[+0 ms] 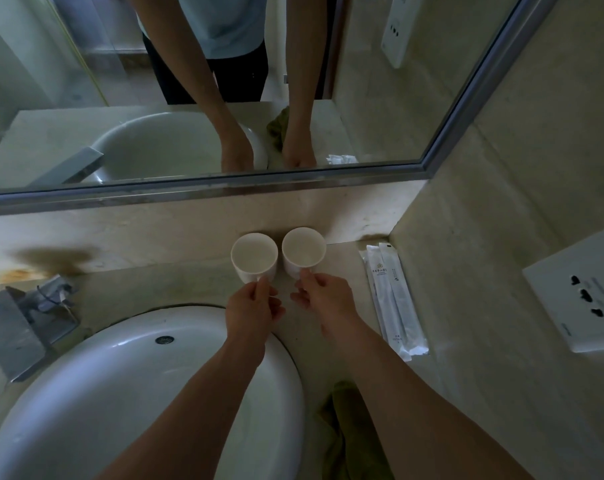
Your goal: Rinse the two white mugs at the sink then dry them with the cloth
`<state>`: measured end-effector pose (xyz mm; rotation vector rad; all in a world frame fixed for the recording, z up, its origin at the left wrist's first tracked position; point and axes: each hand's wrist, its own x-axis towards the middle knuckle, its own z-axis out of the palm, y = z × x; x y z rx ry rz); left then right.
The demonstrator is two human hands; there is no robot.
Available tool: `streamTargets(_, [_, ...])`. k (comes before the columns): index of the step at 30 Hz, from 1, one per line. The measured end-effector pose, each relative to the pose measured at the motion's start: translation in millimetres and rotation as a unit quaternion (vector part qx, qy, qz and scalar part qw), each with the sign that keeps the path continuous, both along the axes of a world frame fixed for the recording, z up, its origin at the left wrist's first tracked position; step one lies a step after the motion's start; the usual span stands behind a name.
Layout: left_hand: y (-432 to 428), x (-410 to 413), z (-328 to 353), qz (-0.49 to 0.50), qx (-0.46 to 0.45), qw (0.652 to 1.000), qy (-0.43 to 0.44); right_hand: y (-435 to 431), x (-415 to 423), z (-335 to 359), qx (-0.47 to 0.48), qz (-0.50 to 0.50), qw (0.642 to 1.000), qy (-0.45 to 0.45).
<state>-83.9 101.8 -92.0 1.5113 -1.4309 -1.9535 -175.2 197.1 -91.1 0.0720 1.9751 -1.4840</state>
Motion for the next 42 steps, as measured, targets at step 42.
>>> streamTargets(42, [-3.9, 13.1, 8.8, -0.004, 0.025, 1.000, 0.014, 13.1, 18.0, 2.1, 0.066, -0.017, 0.996, 0.051])
